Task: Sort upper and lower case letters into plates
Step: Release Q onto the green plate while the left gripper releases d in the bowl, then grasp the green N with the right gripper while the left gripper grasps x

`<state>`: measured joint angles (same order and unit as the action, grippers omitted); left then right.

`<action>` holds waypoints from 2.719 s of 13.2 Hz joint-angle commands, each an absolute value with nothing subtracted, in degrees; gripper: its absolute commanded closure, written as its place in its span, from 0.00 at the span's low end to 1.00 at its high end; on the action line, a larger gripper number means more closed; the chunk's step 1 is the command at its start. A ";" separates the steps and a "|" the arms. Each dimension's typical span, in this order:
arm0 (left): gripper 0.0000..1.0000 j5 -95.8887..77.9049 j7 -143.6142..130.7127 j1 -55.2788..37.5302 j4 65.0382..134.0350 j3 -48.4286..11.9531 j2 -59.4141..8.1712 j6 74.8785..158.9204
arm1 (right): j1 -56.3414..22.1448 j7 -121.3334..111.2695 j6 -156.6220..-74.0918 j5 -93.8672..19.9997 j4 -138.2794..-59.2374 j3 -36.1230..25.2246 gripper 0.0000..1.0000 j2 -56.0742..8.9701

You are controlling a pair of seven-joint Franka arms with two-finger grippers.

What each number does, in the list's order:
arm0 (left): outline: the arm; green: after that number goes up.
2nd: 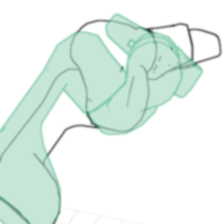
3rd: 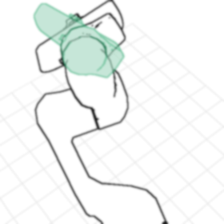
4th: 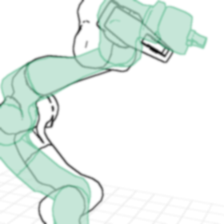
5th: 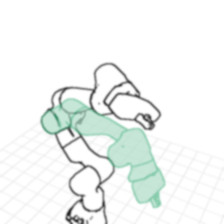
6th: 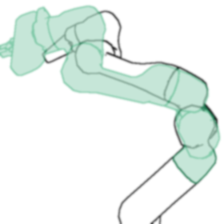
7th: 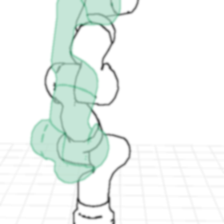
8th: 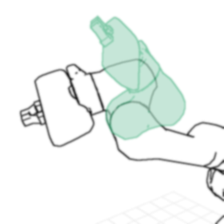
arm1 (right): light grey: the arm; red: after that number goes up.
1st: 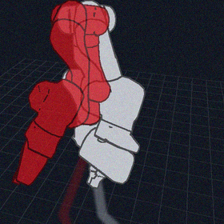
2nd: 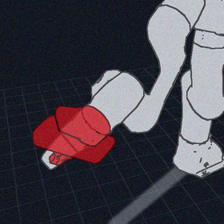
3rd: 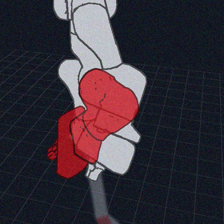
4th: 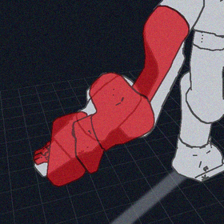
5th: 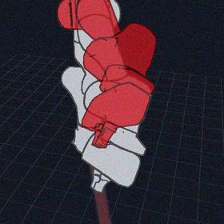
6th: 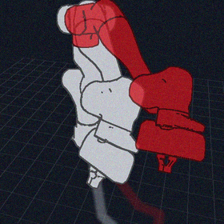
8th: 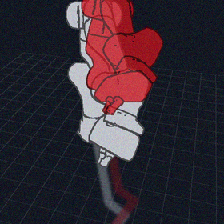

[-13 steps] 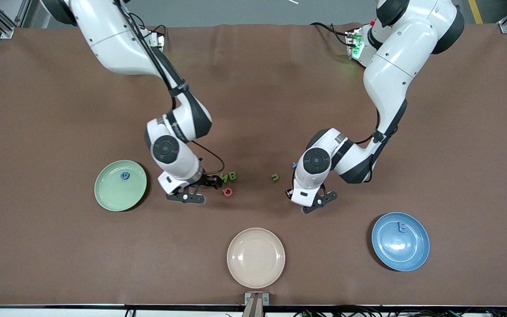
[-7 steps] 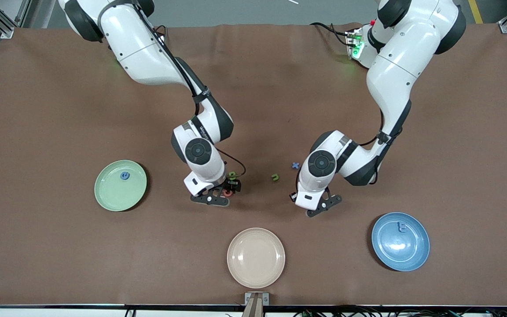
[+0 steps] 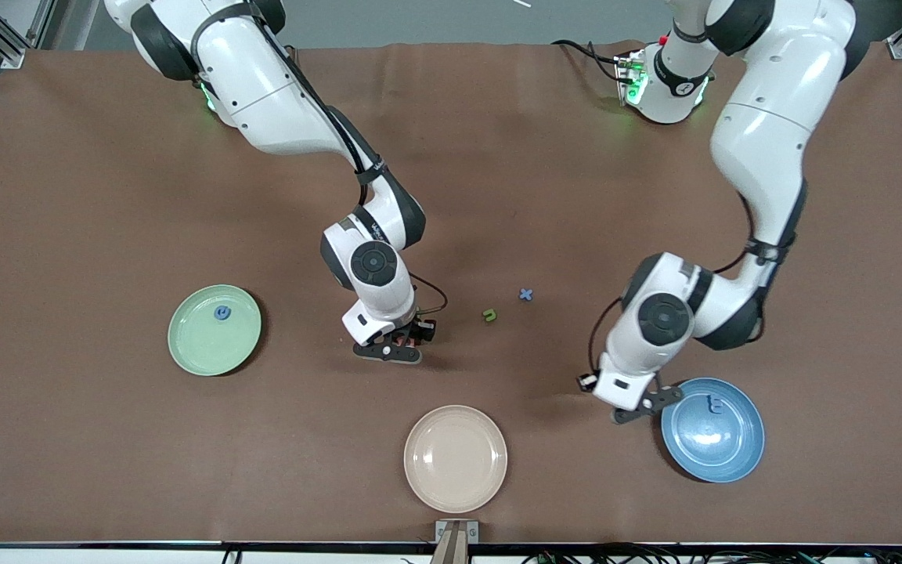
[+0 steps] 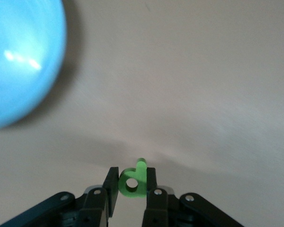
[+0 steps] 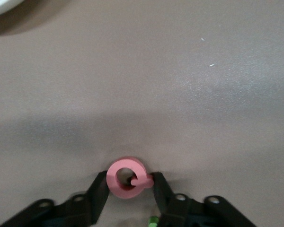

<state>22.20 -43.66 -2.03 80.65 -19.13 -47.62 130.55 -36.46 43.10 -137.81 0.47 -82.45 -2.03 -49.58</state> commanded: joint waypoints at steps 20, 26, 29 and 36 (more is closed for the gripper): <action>0.00 23.47 -44.46 6.50 102.27 -28.55 -34.11 132.08 | -10.11 2.73 -142.47 0.62 -120.32 -2.37 0.98 -24.87; 0.02 24.96 -45.70 -0.16 110.92 -30.50 -35.32 145.20 | -9.84 3.07 -138.63 0.62 -116.13 -2.29 0.00 -24.61; 0.14 24.96 -45.70 -3.95 110.83 -30.24 -36.56 145.20 | -14.56 10.86 -133.15 -3.76 -110.58 -1.58 0.00 -25.05; 0.46 25.14 -45.62 -6.59 110.57 -29.88 -38.49 144.49 | -31.88 42.59 -137.10 -2.99 -98.01 -1.84 0.00 -37.16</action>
